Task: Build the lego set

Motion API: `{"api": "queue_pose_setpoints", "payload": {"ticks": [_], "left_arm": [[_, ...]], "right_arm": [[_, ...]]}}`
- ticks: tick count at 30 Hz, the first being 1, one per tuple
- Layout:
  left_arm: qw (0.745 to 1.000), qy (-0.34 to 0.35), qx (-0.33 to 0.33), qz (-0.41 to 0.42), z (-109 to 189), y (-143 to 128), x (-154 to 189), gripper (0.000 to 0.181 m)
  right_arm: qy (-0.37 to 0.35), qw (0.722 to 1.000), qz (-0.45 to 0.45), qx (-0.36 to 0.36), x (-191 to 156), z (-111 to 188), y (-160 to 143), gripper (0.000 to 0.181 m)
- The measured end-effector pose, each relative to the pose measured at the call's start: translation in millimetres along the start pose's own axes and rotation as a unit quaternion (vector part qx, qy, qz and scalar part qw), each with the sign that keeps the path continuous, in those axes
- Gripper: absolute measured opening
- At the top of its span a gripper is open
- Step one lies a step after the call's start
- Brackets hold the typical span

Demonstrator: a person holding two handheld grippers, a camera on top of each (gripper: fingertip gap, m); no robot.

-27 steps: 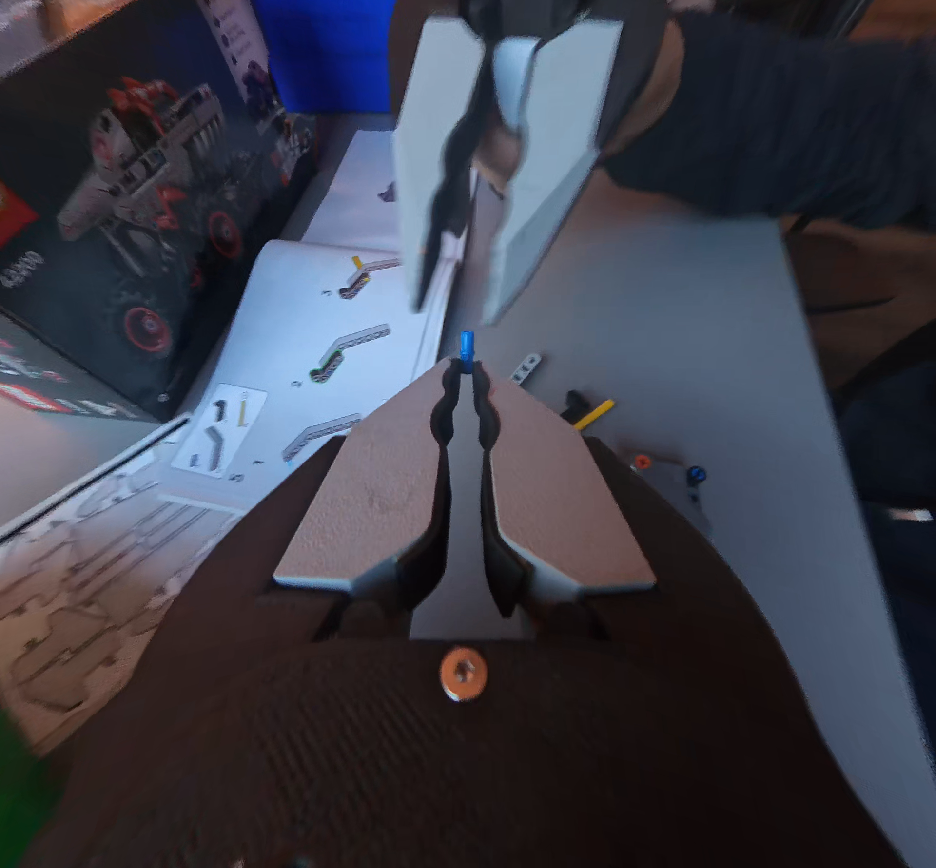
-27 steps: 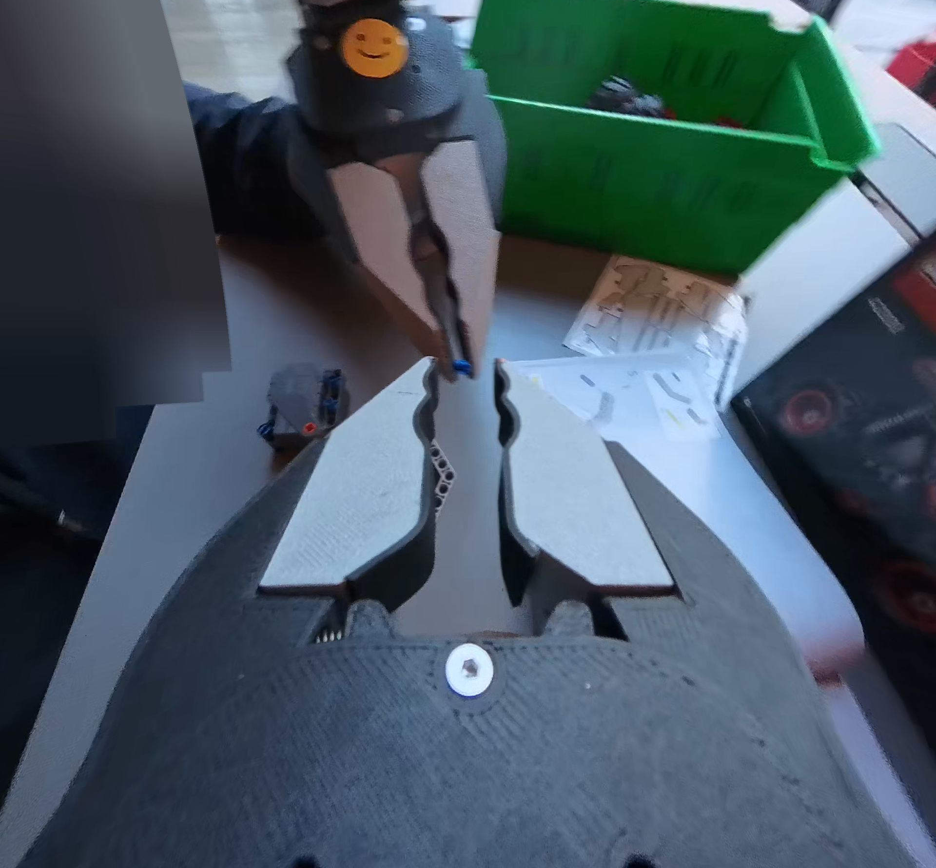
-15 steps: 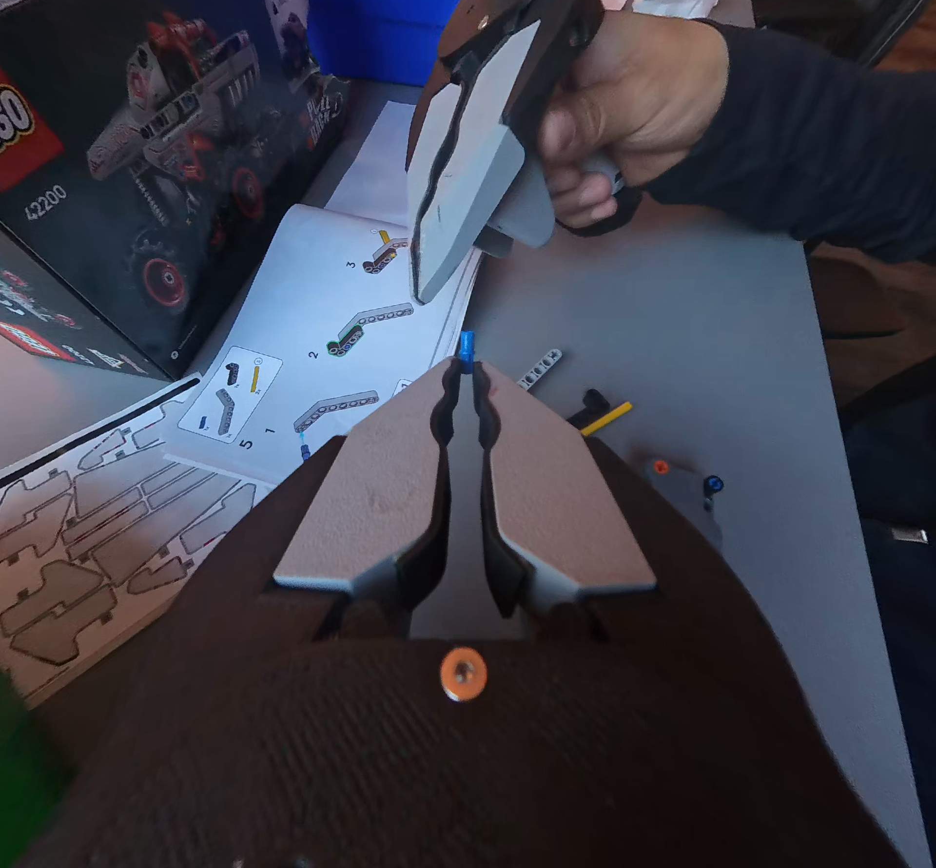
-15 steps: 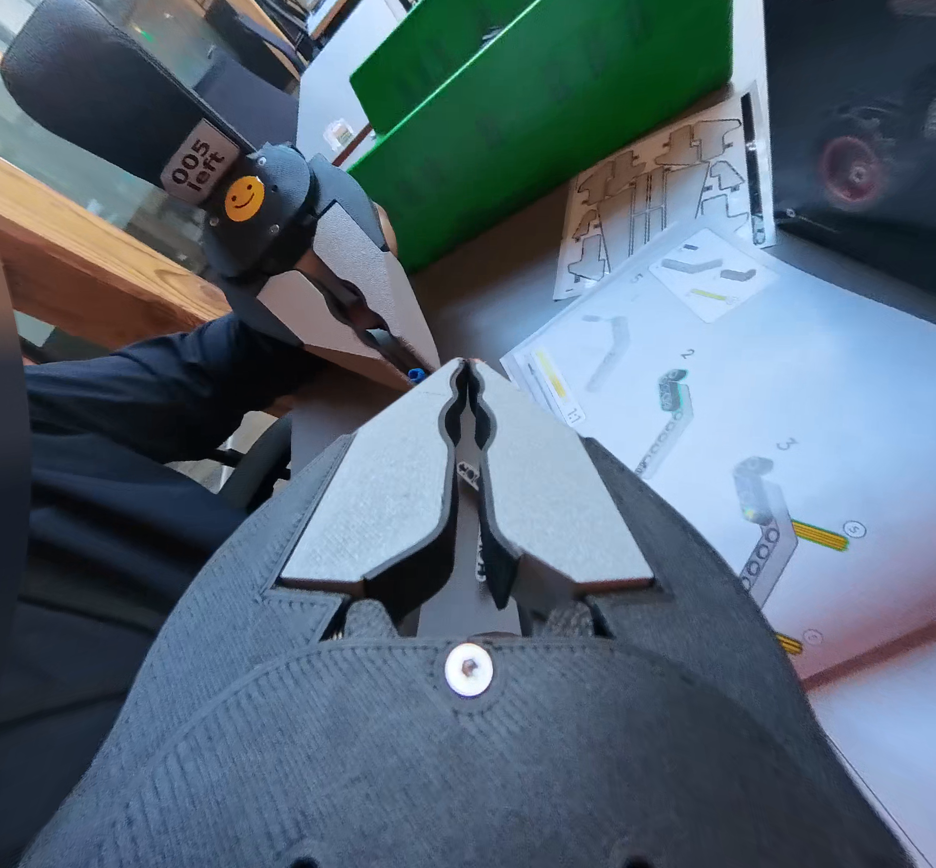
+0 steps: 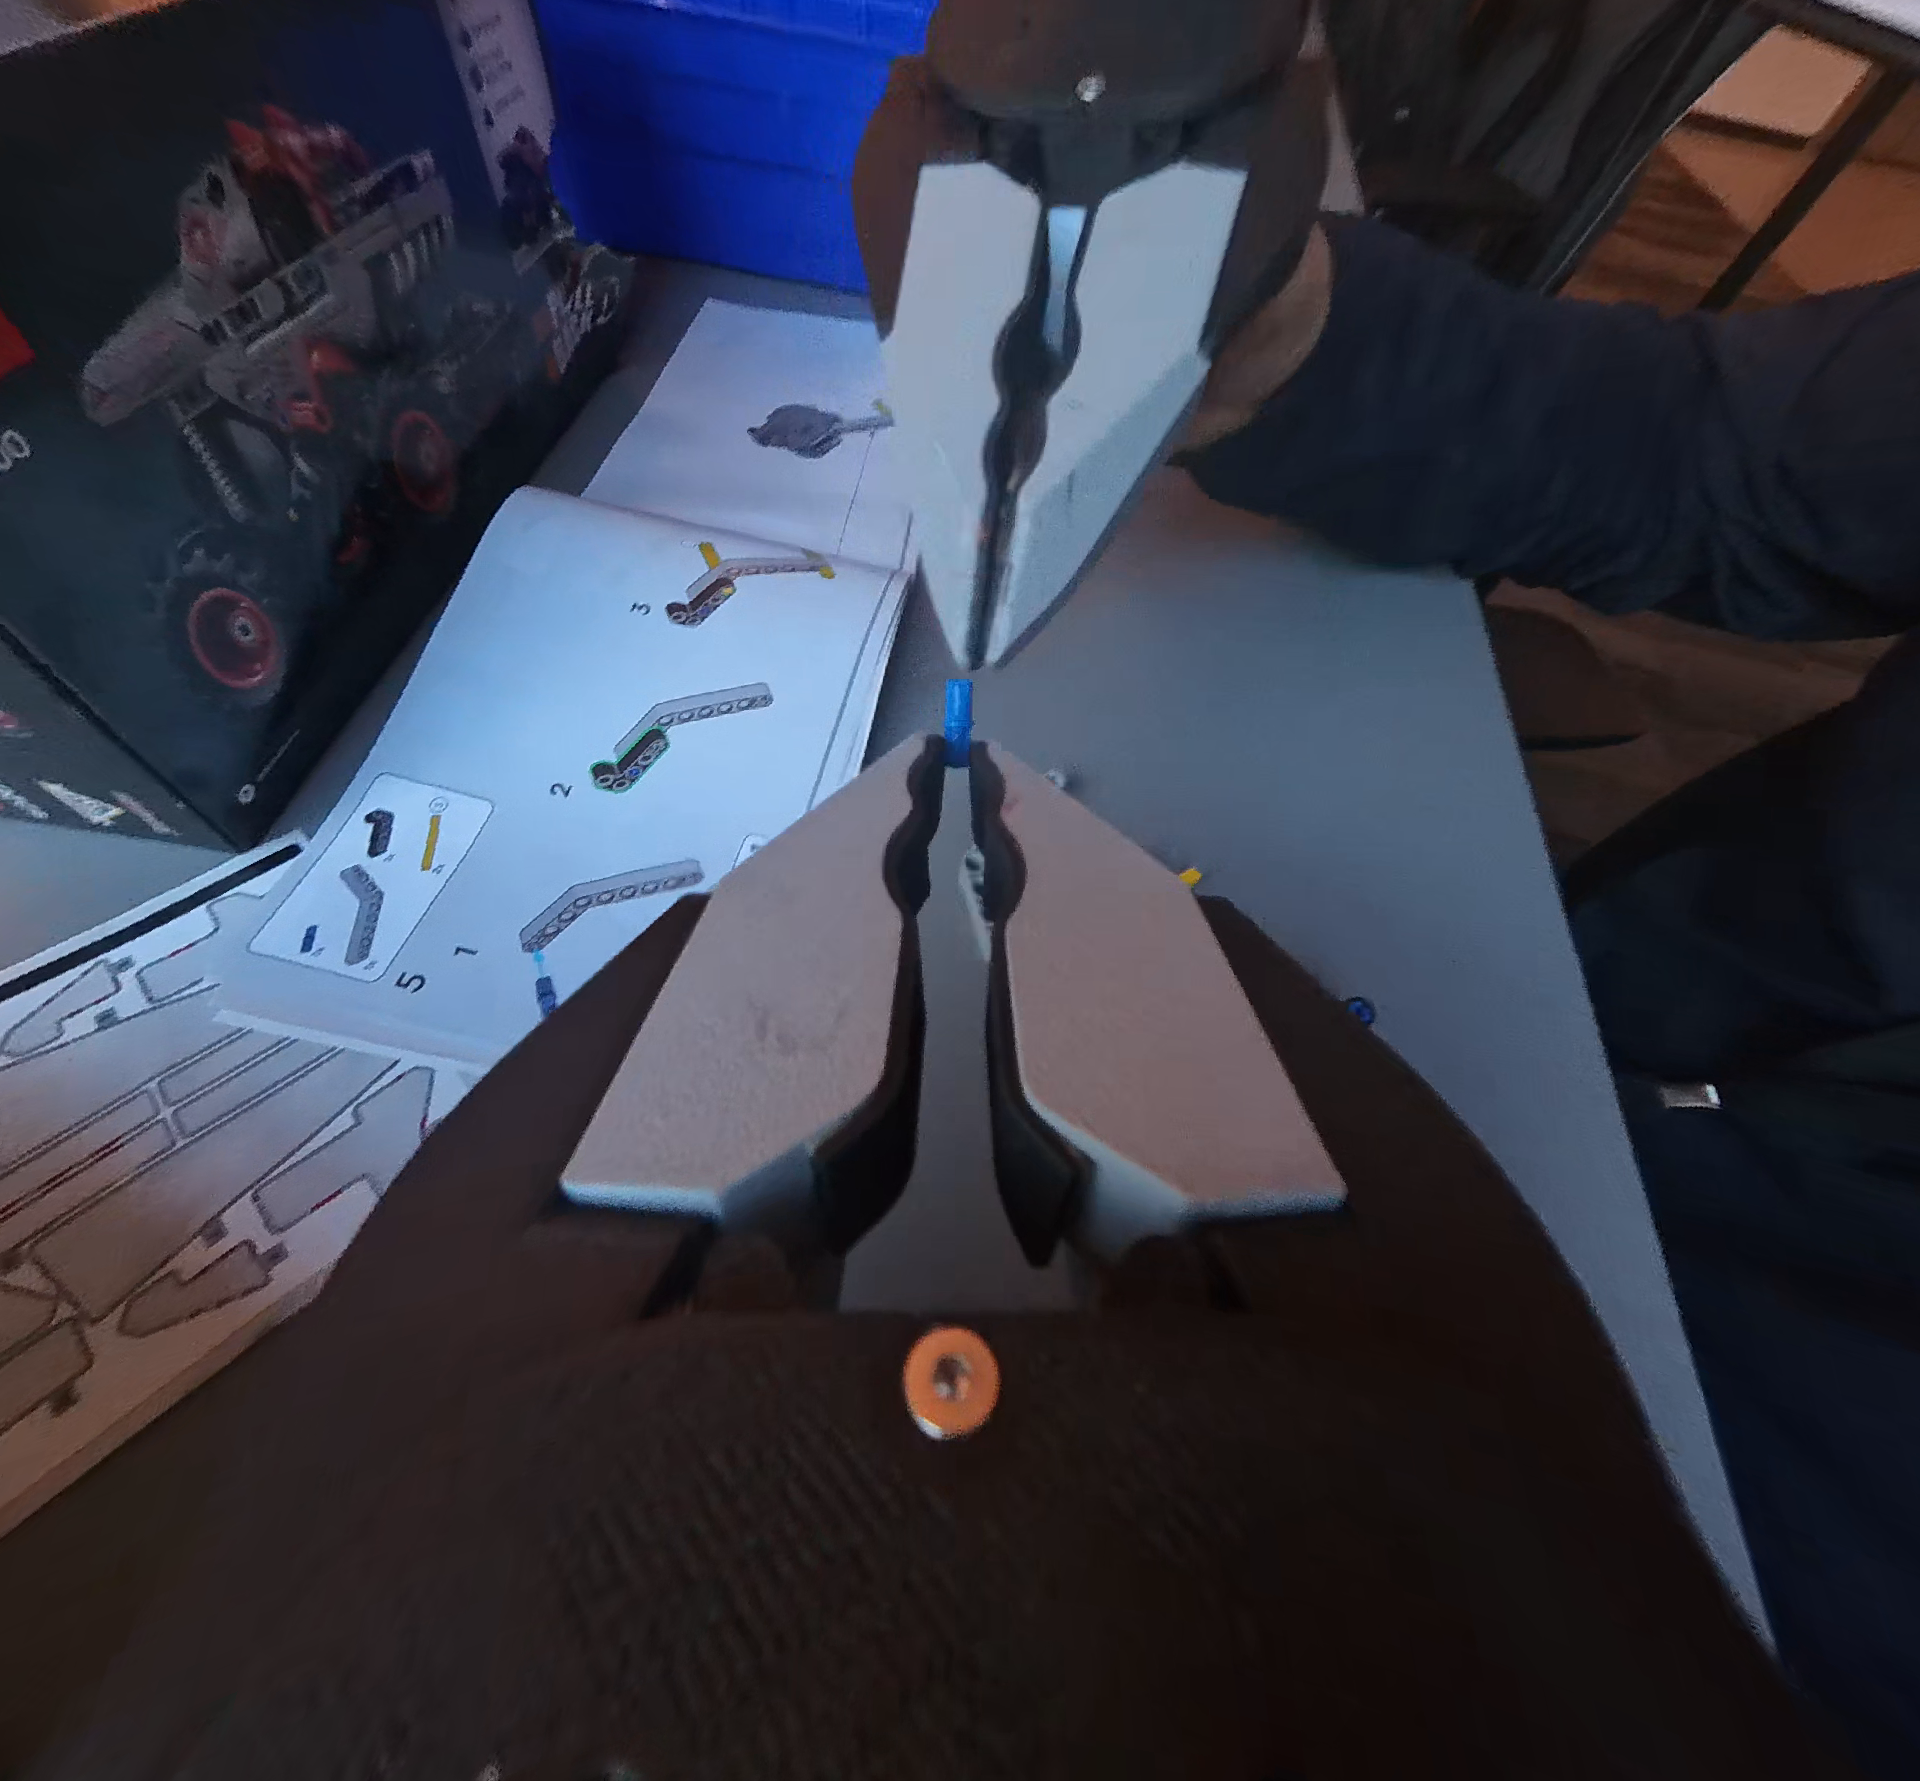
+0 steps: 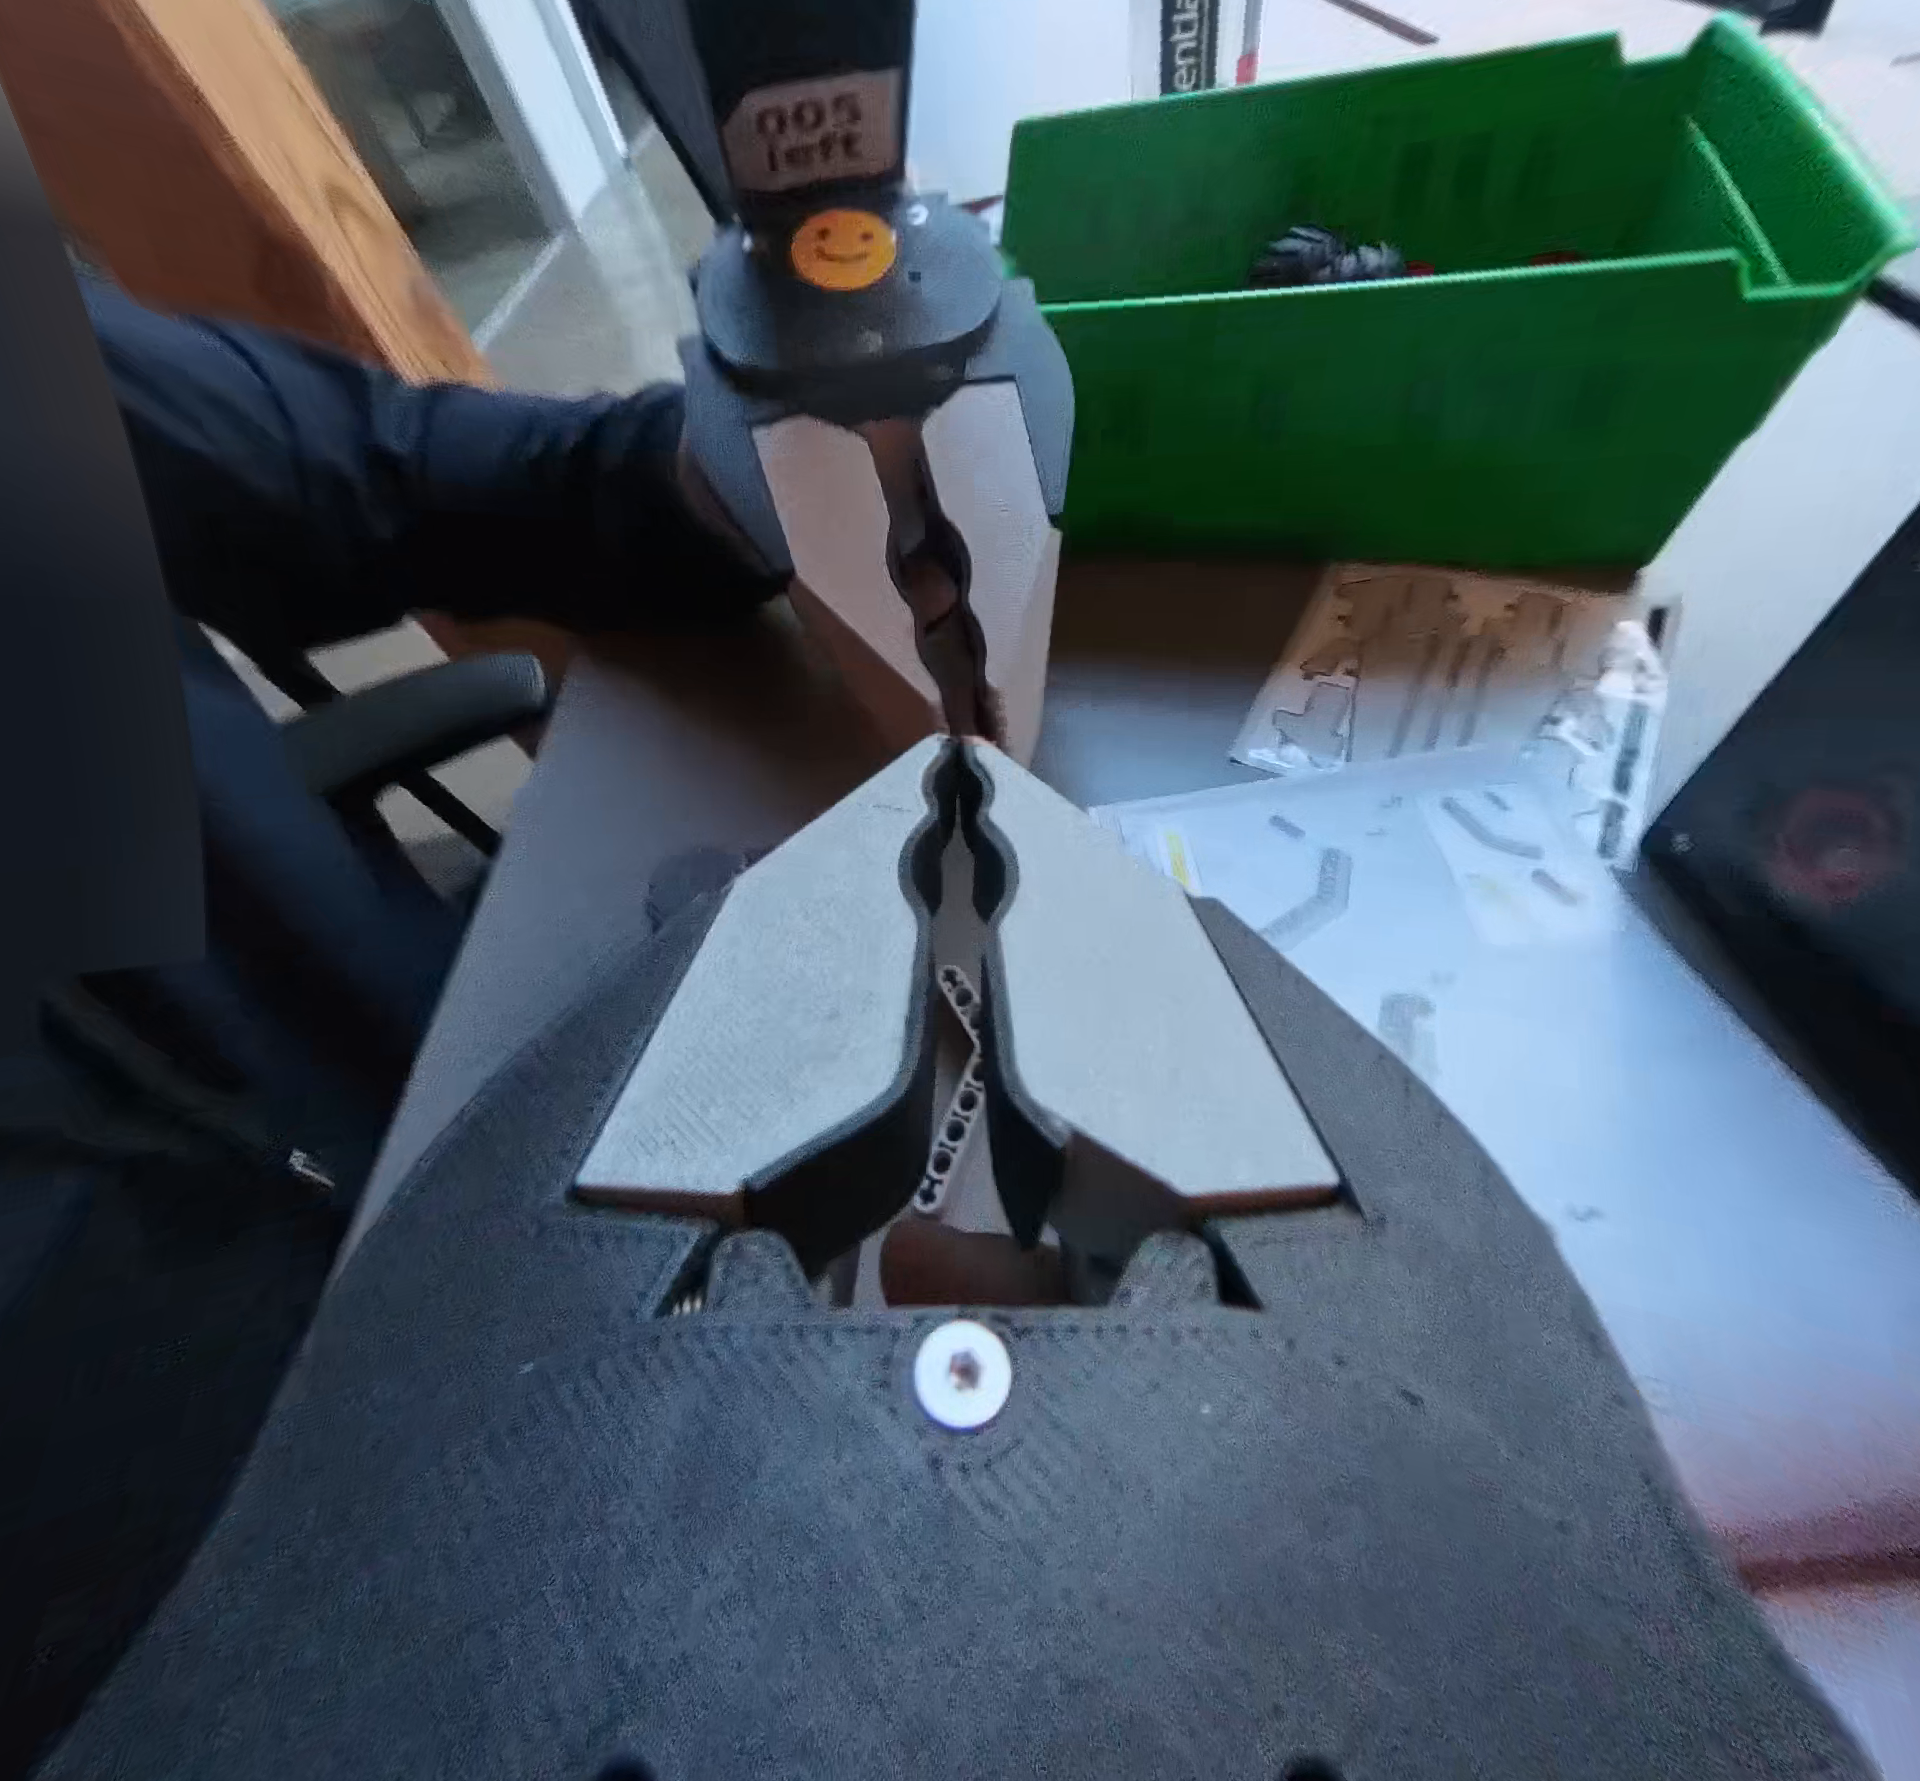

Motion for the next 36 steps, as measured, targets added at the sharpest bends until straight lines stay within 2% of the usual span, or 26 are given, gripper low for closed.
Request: {"api": "queue_pose_setpoints", "payload": {"ticks": [7,23,27,29,36], "left_arm": [[1.000,-0.006,0.016,-0.012,2.0,1.7,1.8,0.002],[1.000,-0.001,0.001,-0.015,0.7,1.4,3.4,0.002],[1.000,0.001,-0.007,-0.016,-0.5,0.8,3.5,0.002],[1.000,-0.002,-0.007,-0.016,-0.9,0.8,3.7,0.002],[0.999,0.026,-0.032,-0.032,-3.7,-0.7,4.0,0.002]], "right_arm": [[-0.042,0.999,0.027,-0.015,-0.6,3.9,2.0,0.000],[-0.026,0.998,0.035,-0.040,-6.6,-5.6,-0.2,0.000],[-0.024,0.998,0.030,-0.041,-5.9,-7.3,-0.8,0.006],[-0.027,0.998,0.032,-0.043,-6.1,-7.4,-0.9,0.002],[-0.025,0.999,0.013,-0.047,-3.2,-10.9,-2.8,0.001]]}}
Point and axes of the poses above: each gripper's, where its closed fingertips meet, z back along the fingers, y out of its top, x = y × z across the jaws, the point moved 9 cm from there along z, back along the fingers, and after that the axes turned 10 degrees about -x, right-handed, at the moved point
